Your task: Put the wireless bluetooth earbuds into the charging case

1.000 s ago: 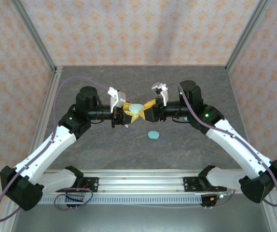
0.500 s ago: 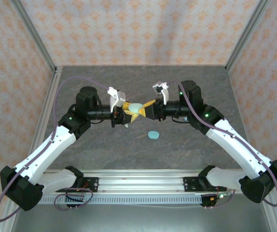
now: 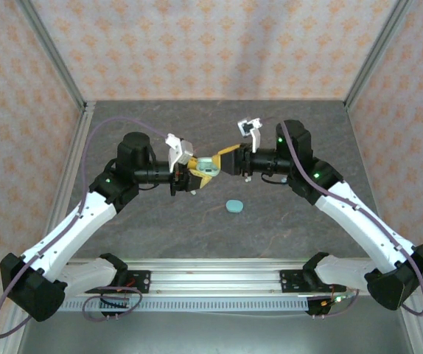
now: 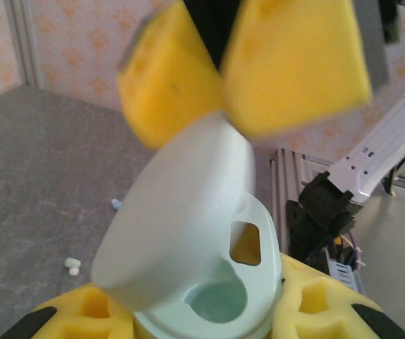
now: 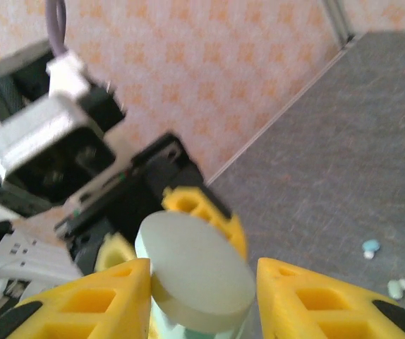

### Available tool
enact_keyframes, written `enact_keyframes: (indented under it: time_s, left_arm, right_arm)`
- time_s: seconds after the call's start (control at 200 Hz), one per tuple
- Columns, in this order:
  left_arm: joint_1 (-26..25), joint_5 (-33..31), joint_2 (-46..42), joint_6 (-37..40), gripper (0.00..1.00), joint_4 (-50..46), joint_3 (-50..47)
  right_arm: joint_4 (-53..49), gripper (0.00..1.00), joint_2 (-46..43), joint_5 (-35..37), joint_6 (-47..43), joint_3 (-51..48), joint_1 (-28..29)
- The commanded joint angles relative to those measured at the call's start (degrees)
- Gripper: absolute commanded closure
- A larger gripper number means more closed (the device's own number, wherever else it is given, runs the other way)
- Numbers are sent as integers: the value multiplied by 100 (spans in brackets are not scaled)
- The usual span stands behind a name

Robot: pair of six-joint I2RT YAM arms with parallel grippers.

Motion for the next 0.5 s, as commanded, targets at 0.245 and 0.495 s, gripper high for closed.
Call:
enact_keyframes:
  time_s: [0.245, 0.495]
  left_arm:
    - [-161, 437, -100, 239, 87, 59, 190]
    - [-152, 305, -6, 204, 88, -1, 200]
  right_arm:
    - [228, 56, 8, 778, 120, -33, -99]
    - [236, 53, -216, 784, 232, -60, -97]
